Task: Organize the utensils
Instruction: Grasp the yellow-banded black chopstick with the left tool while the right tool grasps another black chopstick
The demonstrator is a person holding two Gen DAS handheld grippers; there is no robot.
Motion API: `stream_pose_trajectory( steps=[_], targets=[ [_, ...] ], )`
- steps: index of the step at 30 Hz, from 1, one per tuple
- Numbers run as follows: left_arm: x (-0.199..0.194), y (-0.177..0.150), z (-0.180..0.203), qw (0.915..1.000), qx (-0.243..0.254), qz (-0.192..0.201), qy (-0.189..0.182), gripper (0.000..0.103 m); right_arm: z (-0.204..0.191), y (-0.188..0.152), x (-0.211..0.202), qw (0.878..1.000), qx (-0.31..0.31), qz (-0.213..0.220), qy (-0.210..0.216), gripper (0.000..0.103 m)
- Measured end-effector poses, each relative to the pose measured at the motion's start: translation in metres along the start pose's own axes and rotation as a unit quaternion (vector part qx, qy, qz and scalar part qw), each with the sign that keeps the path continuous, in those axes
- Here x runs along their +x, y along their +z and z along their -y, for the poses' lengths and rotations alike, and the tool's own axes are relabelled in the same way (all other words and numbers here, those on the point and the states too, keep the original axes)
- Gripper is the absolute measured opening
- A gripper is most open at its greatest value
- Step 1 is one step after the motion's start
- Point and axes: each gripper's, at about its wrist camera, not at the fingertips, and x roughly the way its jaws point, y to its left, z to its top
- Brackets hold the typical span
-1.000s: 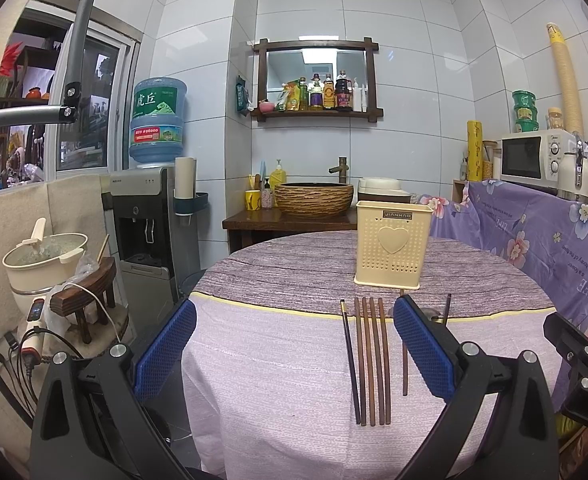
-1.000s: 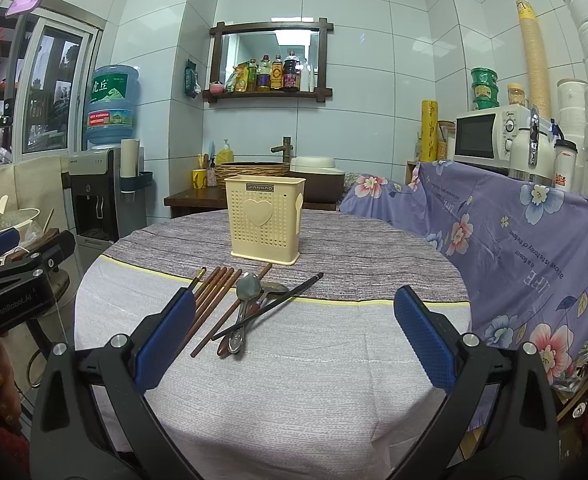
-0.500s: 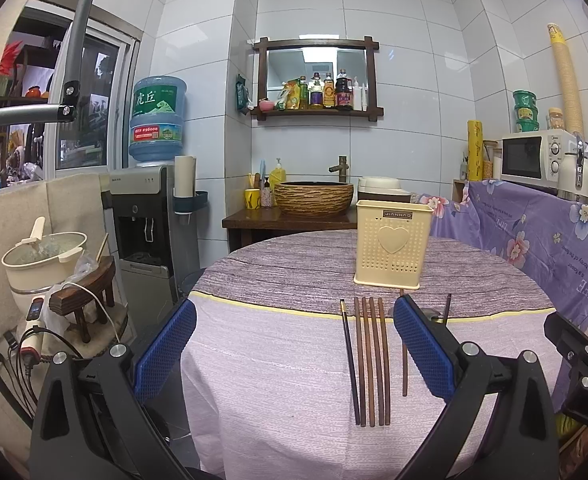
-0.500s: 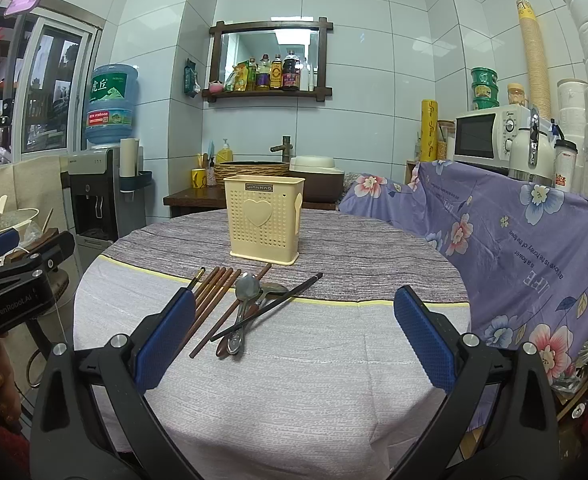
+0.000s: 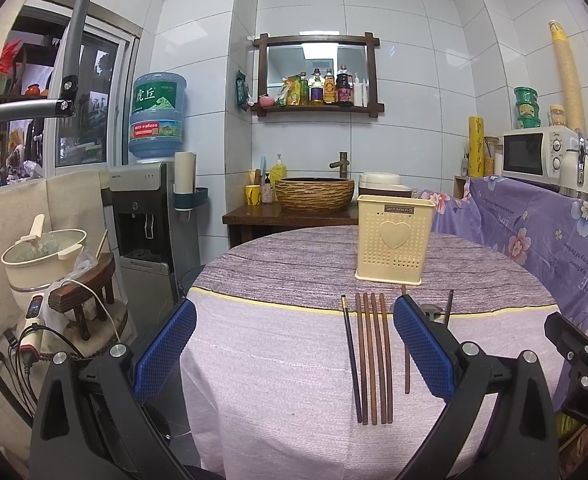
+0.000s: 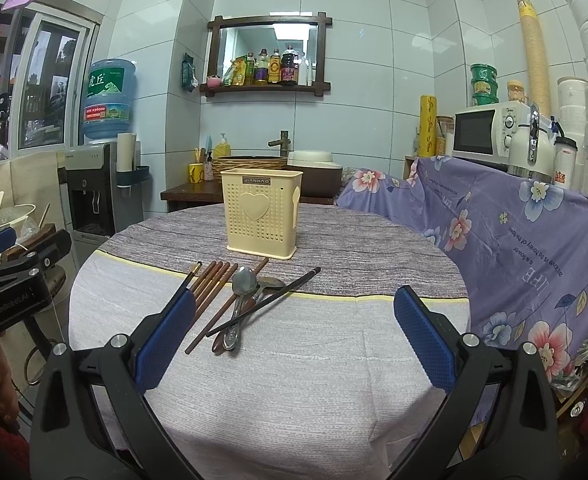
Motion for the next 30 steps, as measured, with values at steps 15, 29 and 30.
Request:
stream_pose_trajectory(
  steps=[15,29,30],
  targets=[
    [0.094,0.002,-0.023,0.9850,0.017,-0.171,-0.014,0.098,0.035,0.011,0.090,0.990,0.016,-0.127,-0.050,0.098],
    [0.201,0.013,-0.003,0.9495,0.014,-0.304,-0.077,0.071,0.053,0.034,0.282,0.929,0.176,-0.326,0.020,0.039],
    [0.205,0.013,-0.003,0.9476,0.011,-0.309,-0.080,0.070,0.051,0.035,0.289,0.927,0.176,-0.332,0.015,0.036]
  ],
)
